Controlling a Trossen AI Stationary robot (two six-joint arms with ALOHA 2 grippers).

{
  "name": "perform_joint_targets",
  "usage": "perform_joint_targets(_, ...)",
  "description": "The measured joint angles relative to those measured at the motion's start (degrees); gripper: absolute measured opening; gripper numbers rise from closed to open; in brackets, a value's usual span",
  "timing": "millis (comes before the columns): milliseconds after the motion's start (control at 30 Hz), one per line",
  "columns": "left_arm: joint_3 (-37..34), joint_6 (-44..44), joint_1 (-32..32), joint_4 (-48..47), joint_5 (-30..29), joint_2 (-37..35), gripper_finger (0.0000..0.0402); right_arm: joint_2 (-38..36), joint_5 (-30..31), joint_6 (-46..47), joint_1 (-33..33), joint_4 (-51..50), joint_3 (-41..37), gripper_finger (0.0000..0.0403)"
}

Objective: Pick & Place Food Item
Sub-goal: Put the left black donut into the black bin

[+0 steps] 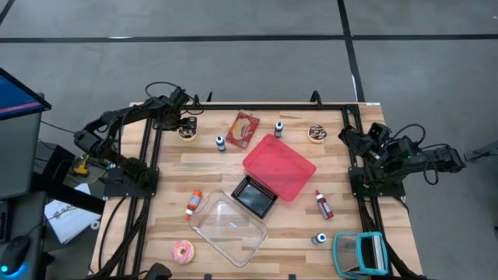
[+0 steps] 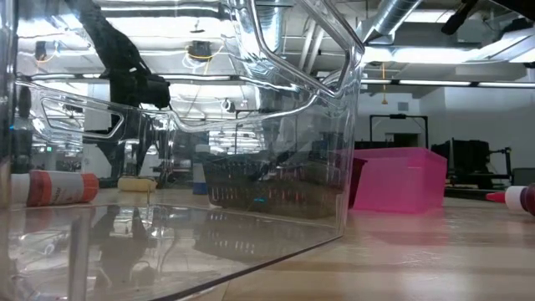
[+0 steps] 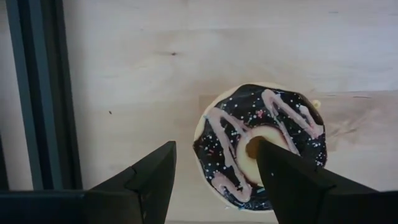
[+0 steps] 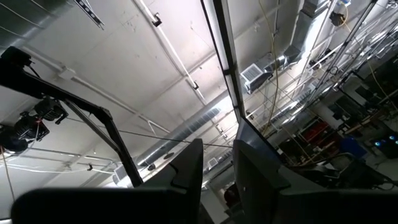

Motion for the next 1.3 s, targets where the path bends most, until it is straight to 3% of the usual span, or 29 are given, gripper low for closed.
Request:
perform_joint_targets(667, 0.16, -2.08, -0.93, -4.65, 3.94, -1.20, 0.0215, 0.00, -0.22, 0.46, 0.02, 0.10, 0.00, 0.0082)
perform_joint_targets(767, -0.10, -2.71, -1.82, -2.64, 2.03, -1.81, 0.0216, 0.00, -0.22, 0.44, 0.02, 0.09, 0.00, 0.0082)
perform_joint_targets(1300, -2.60, -4.34, -1.55, 1.59, 4.96, -1.95, 0.0216, 0.00, -0.20, 0.45, 0.01, -0.11, 0.00, 0.0082)
